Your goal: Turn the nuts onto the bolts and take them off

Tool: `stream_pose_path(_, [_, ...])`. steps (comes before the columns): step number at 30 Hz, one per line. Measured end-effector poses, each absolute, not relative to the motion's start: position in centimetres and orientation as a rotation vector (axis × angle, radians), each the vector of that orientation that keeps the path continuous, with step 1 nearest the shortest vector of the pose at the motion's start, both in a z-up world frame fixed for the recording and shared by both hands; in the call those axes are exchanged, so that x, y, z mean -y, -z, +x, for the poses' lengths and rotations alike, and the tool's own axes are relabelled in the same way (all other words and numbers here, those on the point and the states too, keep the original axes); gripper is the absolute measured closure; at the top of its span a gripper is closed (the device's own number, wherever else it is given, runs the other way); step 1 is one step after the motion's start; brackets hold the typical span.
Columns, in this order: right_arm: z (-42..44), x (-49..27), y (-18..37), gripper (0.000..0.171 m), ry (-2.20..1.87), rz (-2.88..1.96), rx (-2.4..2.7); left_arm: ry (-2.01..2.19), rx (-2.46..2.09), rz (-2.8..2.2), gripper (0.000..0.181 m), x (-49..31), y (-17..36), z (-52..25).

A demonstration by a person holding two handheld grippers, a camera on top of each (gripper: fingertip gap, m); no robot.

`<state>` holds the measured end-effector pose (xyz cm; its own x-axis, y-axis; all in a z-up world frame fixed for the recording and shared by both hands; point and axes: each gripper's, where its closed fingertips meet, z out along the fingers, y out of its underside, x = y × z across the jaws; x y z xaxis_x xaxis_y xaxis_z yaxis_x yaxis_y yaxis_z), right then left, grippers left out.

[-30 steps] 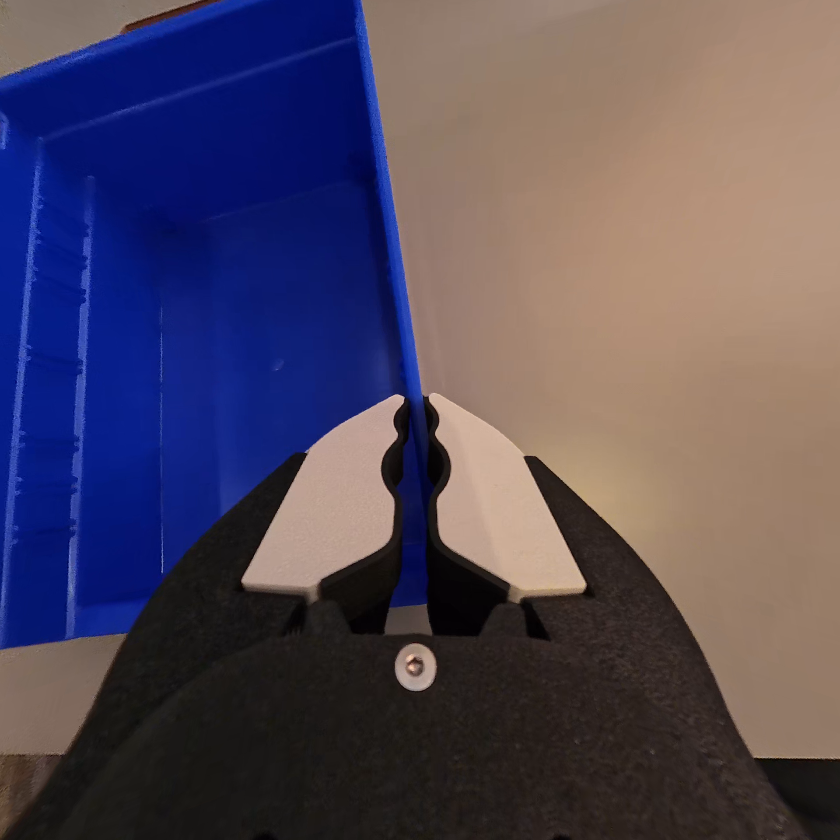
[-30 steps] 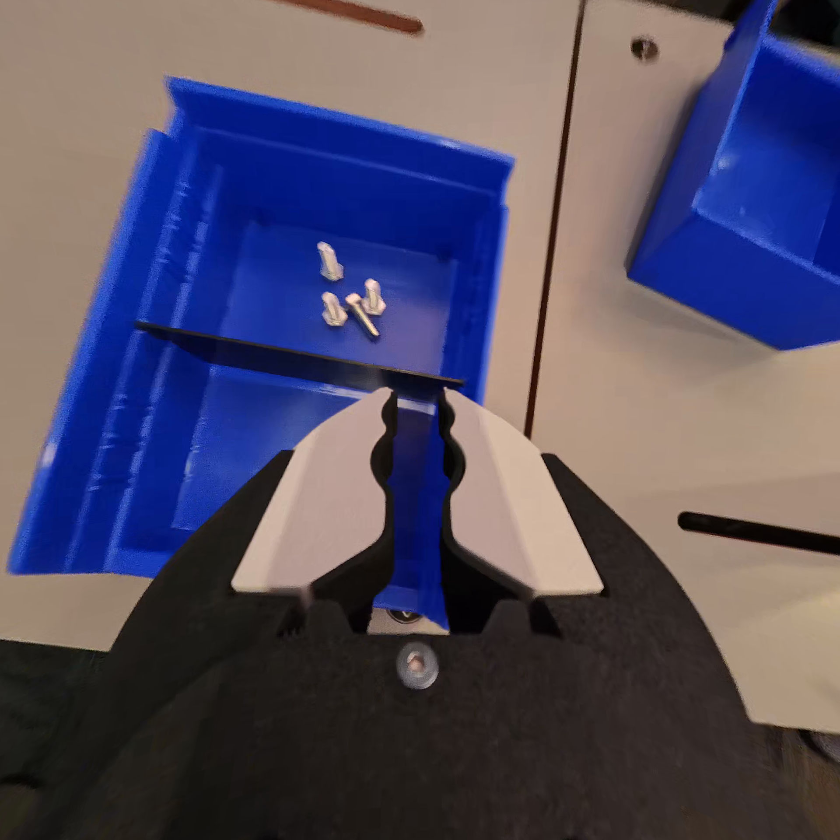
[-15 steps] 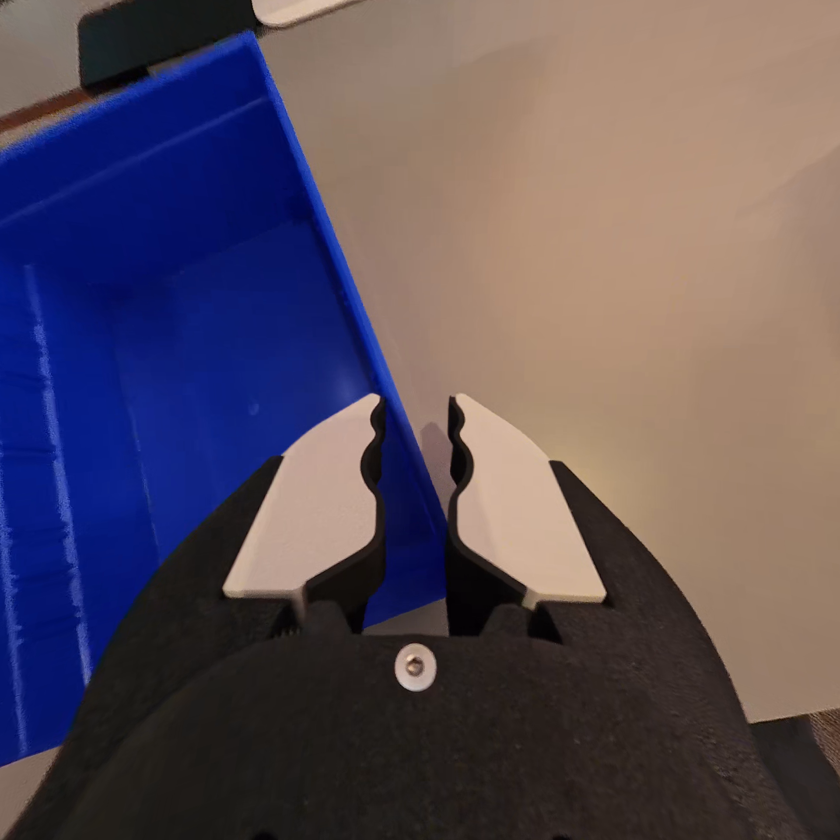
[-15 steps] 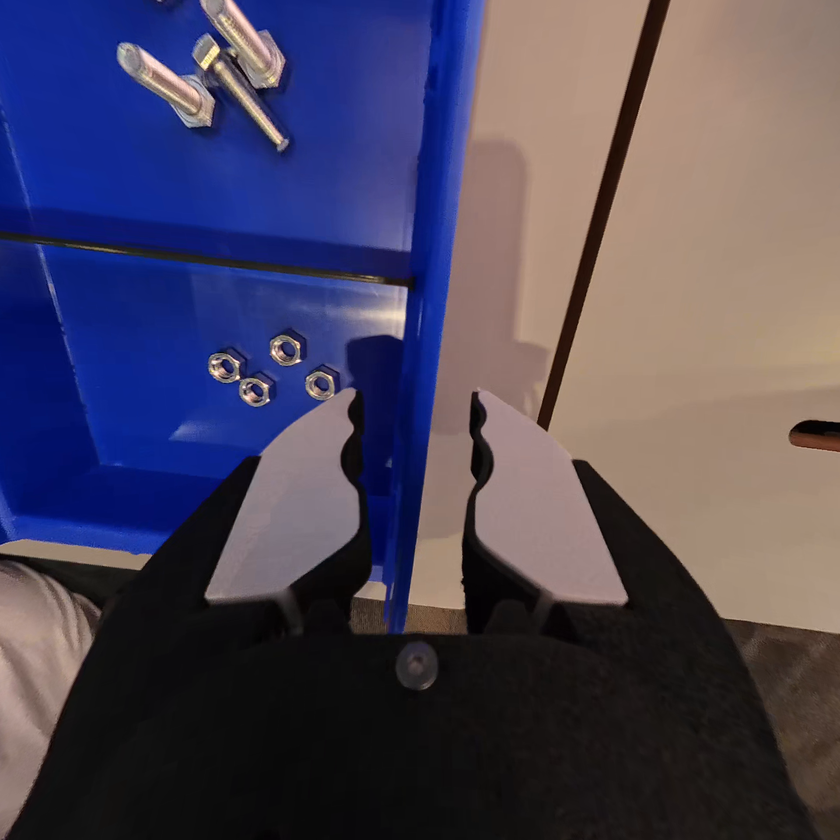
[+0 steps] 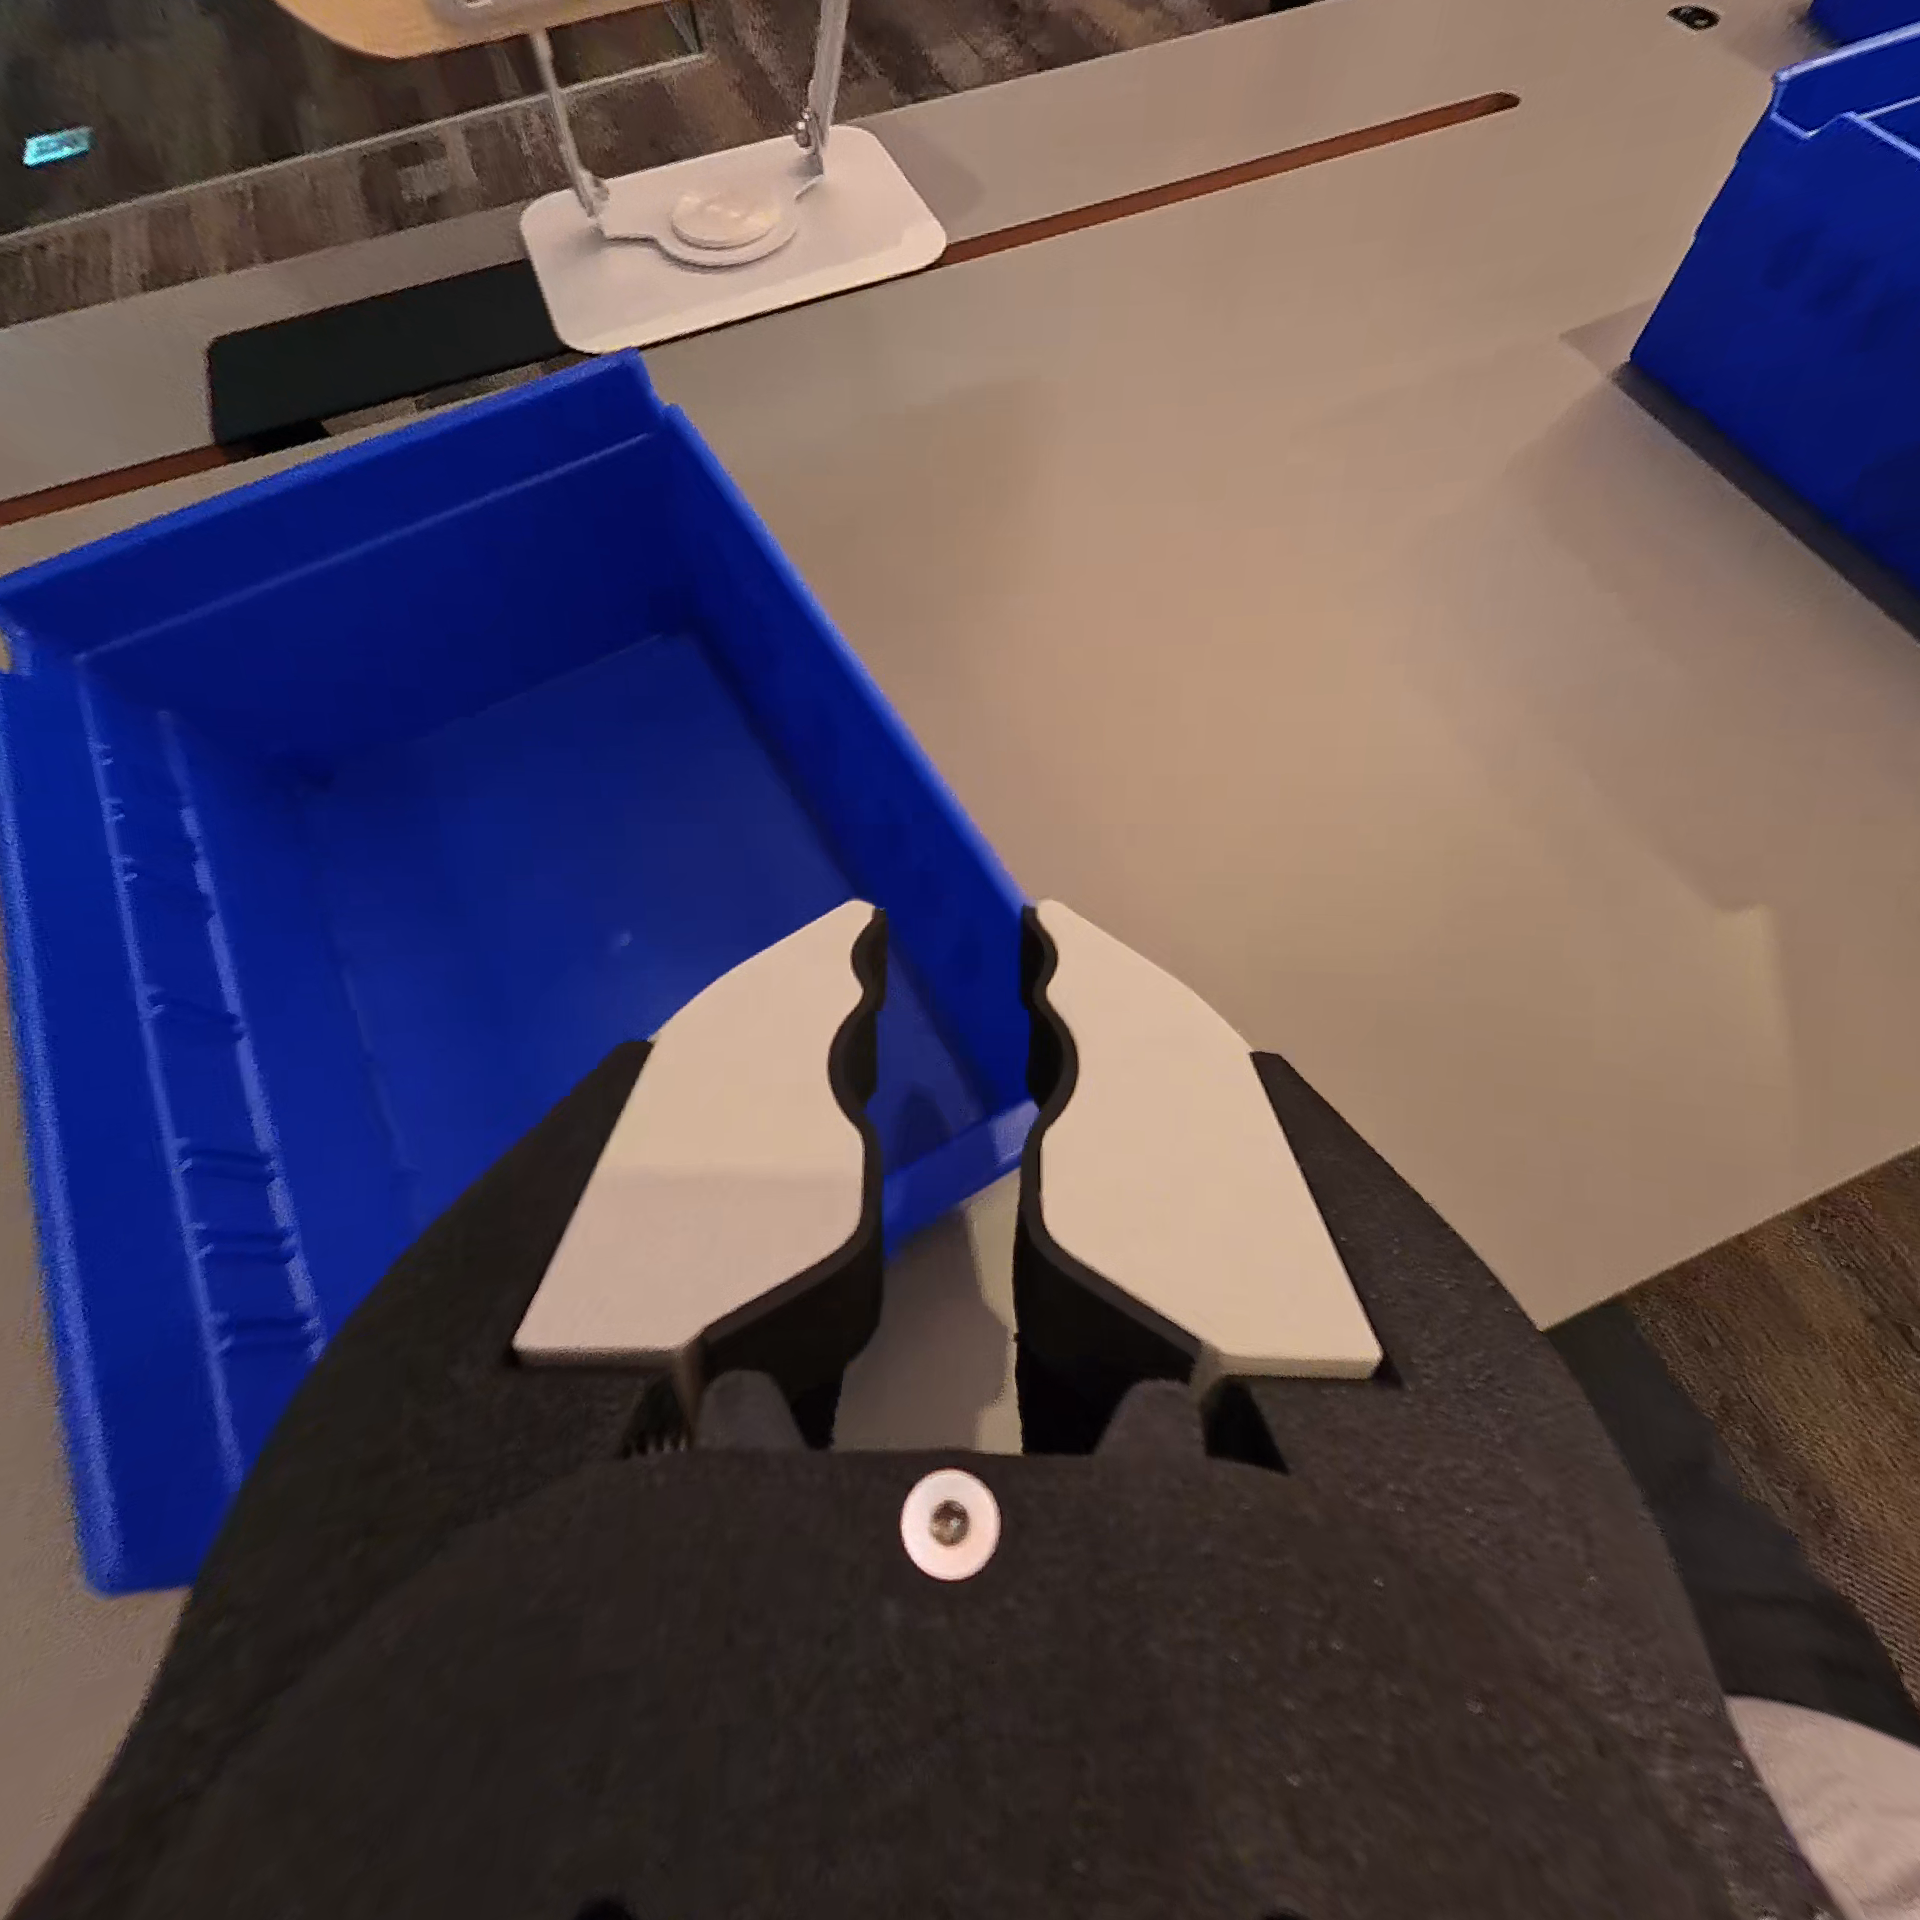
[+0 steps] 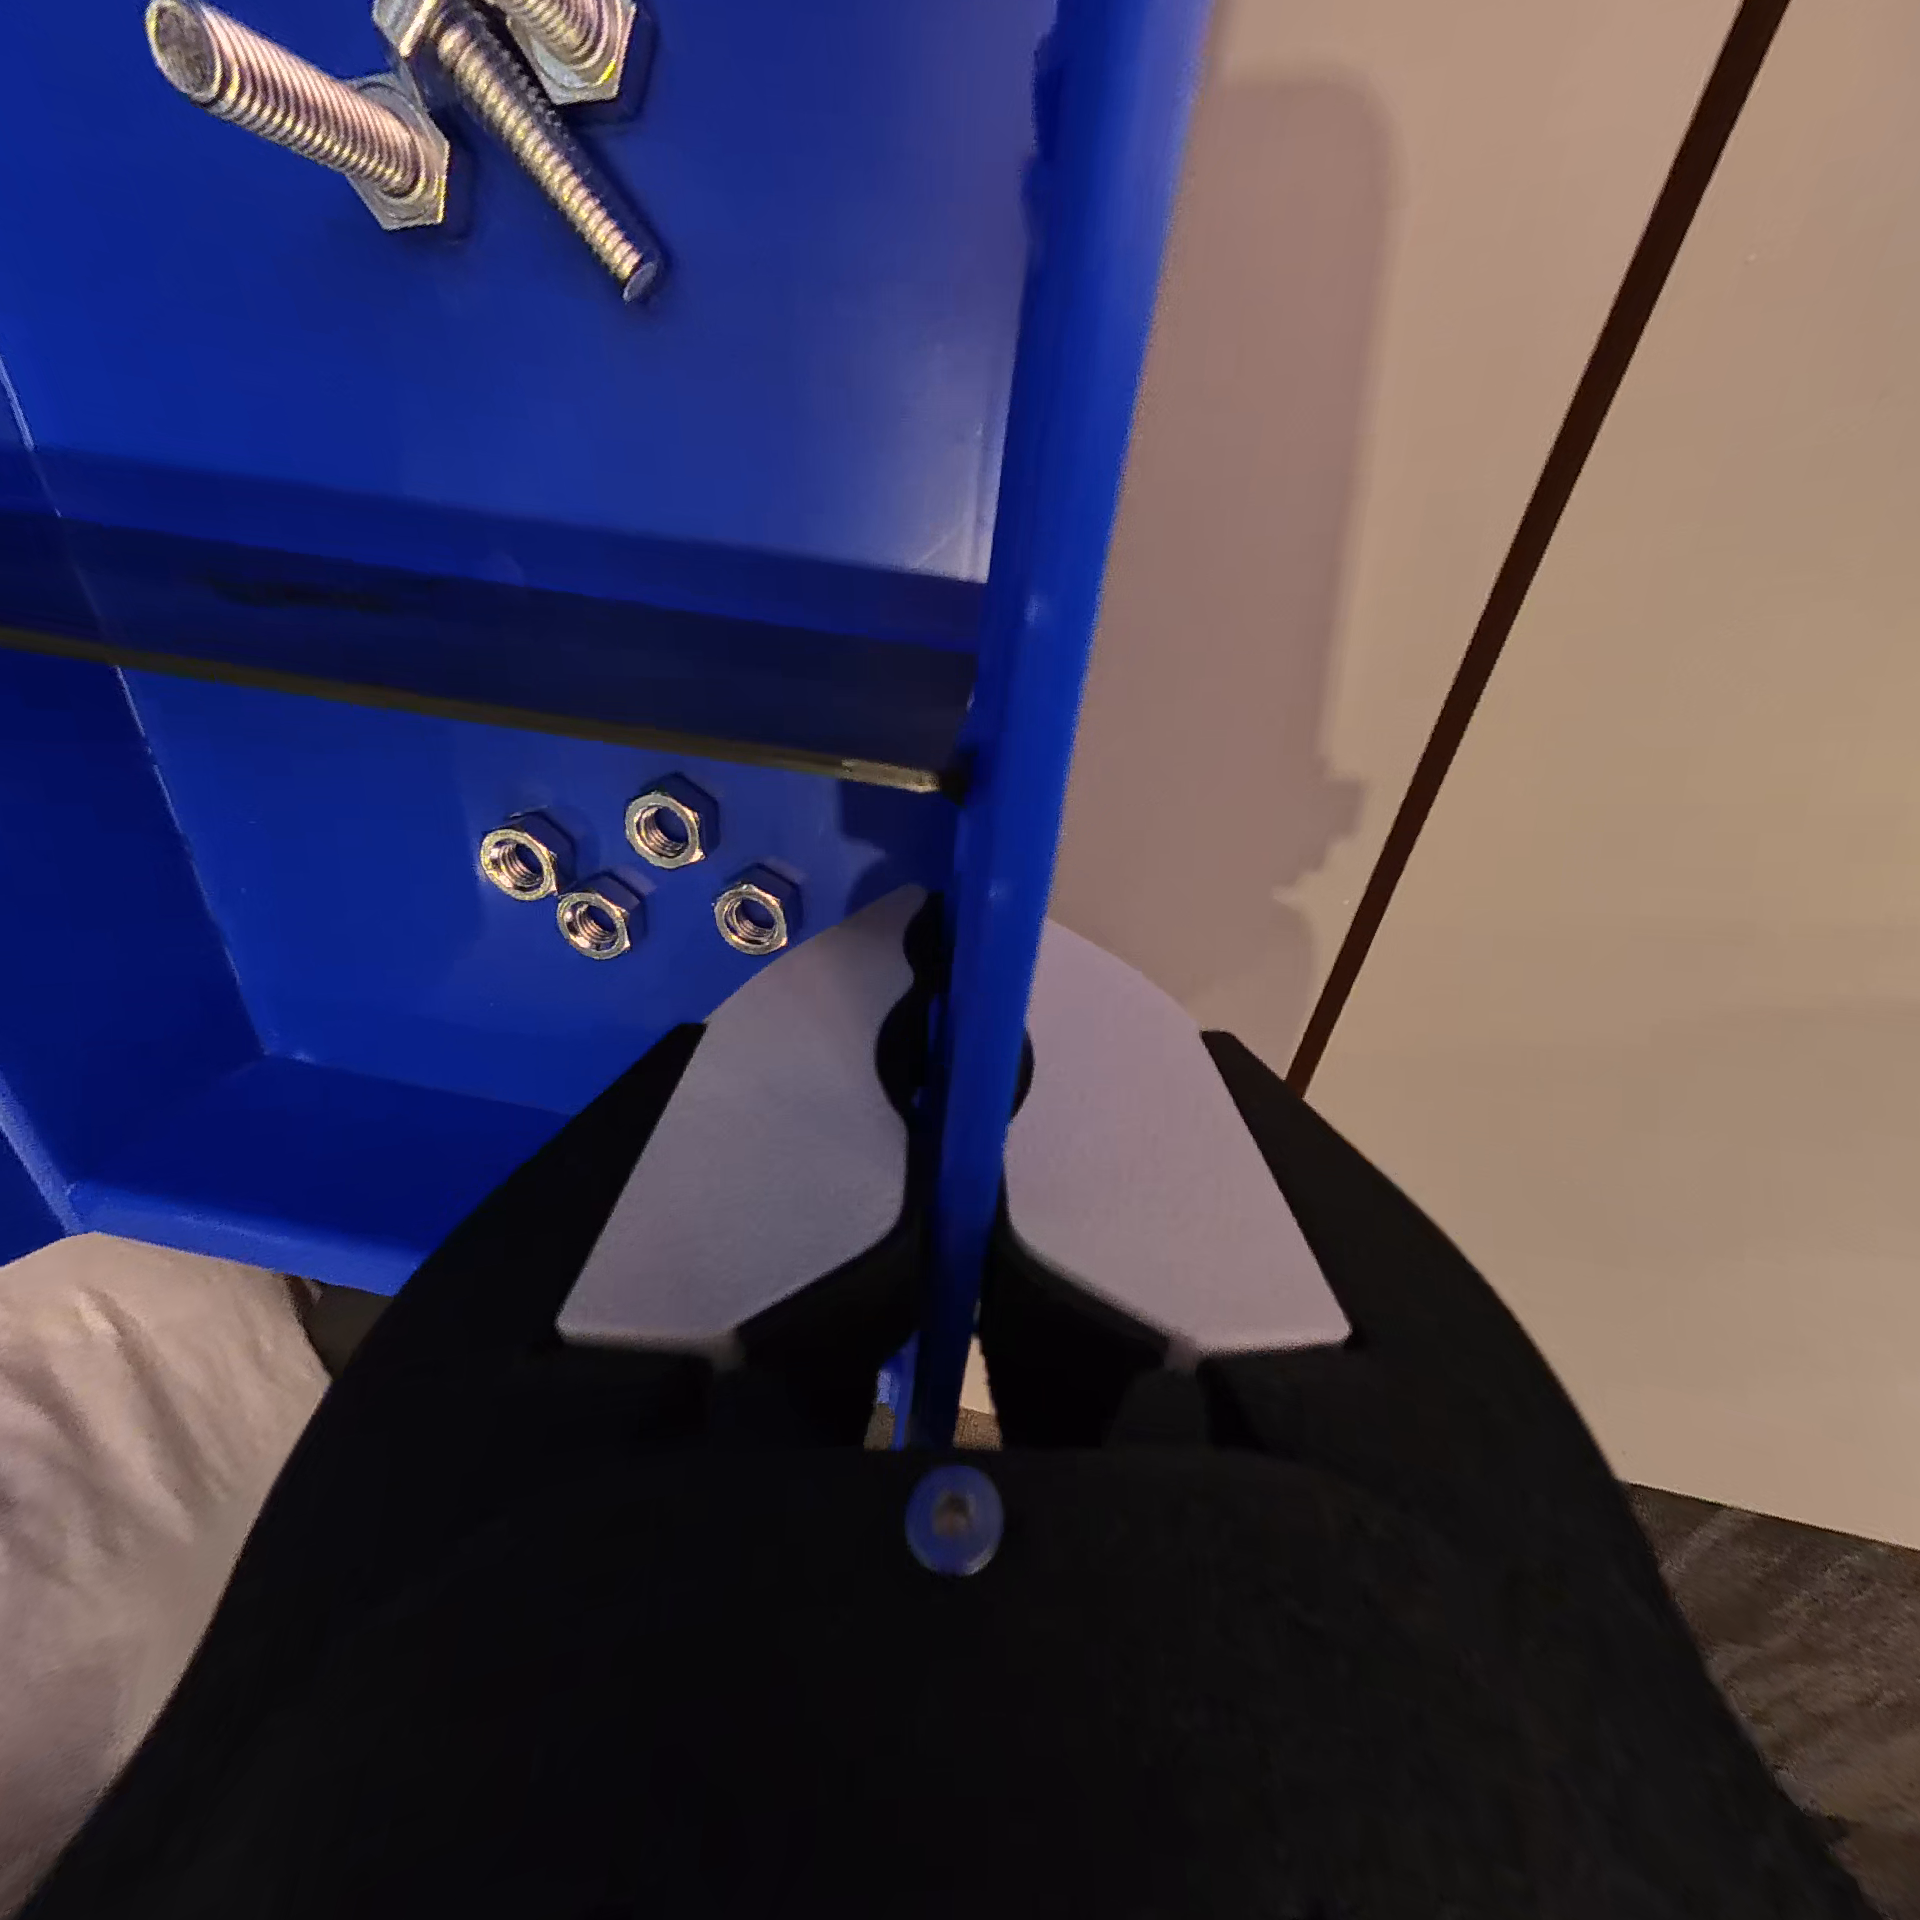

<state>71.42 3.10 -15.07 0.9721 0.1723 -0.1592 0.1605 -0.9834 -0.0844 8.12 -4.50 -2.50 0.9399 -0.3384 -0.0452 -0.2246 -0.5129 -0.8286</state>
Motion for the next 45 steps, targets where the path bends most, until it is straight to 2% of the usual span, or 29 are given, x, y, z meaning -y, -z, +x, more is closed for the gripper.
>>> stream_pose_path(11, [70.0, -3.0, 13.0, 0.168, -0.136, -3.048, 0.084, 0.136, -0.291, -2.029, 0.158, 7.7, 0.1, 0.5])
stream_pose_path(21, [60.4, -3.8, 5.2, 0.168, -0.249, -2.990, 0.072, 0.185, -0.210, -2.000, 0.158, 9.8, 0.5, -5.4])
stream_pose_path(26, [50.5, -4.9, -0.3, 0.168, -0.316, -2.936, 0.085, 0.177, -0.123, -1.964, 0.158, 11.3, -0.2, -10.1])
stream_pose_path(32, [34.0, -6.2, -4.5, 0.168, -0.471, -2.865, 0.196, 0.181, -0.035, -1.923, 0.158, 14.4, -0.5, -15.8])
stream_pose_path(45, [-3.7, -4.5, -4.1, 0.168, -0.646, -2.820, 0.555, 0.168, 0.166, -1.861, 0.160, 20.9, 0.9, -27.3])
